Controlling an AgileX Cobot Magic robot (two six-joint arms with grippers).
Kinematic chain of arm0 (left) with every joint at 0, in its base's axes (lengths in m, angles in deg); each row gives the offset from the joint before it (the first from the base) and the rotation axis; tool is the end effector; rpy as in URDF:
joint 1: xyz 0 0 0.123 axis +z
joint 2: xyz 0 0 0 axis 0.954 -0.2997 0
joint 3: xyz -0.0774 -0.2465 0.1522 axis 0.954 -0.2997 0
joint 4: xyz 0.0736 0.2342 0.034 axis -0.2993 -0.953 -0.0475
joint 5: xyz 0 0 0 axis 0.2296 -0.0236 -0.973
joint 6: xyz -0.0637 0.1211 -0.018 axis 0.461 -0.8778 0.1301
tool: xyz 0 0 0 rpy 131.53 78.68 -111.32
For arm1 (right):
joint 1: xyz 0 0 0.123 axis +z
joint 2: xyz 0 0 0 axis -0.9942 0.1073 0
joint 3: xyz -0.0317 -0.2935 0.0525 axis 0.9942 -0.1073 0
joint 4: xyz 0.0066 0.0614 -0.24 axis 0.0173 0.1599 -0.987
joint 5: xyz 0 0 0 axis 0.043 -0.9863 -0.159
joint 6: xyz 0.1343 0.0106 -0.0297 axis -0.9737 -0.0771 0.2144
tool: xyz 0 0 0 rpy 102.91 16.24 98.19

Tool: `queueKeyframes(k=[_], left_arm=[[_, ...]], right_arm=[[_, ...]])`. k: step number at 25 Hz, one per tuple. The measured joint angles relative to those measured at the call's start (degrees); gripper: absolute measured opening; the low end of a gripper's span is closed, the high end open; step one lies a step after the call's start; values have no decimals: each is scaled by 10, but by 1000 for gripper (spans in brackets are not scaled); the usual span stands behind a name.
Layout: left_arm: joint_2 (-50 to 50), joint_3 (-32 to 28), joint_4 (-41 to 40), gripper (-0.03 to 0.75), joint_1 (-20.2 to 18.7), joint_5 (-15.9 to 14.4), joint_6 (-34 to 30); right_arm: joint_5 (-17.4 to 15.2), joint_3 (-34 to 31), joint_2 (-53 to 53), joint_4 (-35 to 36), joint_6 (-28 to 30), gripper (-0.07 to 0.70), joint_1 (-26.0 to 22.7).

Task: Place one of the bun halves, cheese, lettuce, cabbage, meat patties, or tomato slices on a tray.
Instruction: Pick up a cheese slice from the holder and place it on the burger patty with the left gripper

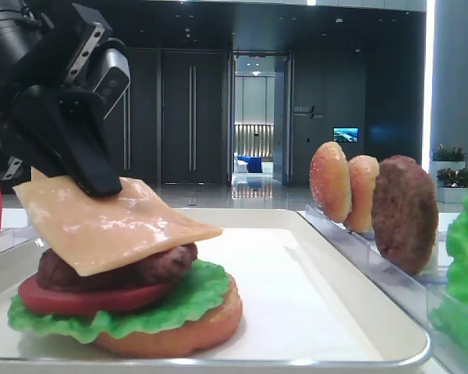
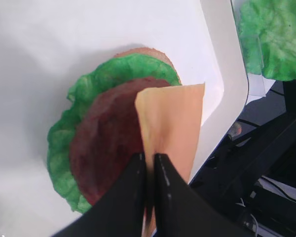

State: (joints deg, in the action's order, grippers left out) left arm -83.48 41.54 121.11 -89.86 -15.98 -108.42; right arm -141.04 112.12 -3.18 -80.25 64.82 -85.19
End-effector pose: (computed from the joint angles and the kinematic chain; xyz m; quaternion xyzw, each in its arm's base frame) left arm 0.2819 -0.1770 0.1497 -0.2441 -0.9131 0.3249 0.0340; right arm 0.0119 0.0024 0.2475 0.0031 0.8678 0.0010 0.4969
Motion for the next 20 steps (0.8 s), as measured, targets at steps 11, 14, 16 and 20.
queueKeyframes(k=[11, 14, 16, 20], left_arm=[[0, 0, -1, 105, 0, 12, 11], [0, 0, 3, 239, 0, 17, 13], [0, 0, 5, 343, 0, 17, 13], [0, 10, 5, 476, 0, 10, 23]], right_arm=[[0, 0, 0, 0, 0, 455, 0], [0, 0, 0, 0, 0, 455, 0], [0, 0, 0, 0, 0, 455, 0], [0, 0, 0, 0, 0, 455, 0]])
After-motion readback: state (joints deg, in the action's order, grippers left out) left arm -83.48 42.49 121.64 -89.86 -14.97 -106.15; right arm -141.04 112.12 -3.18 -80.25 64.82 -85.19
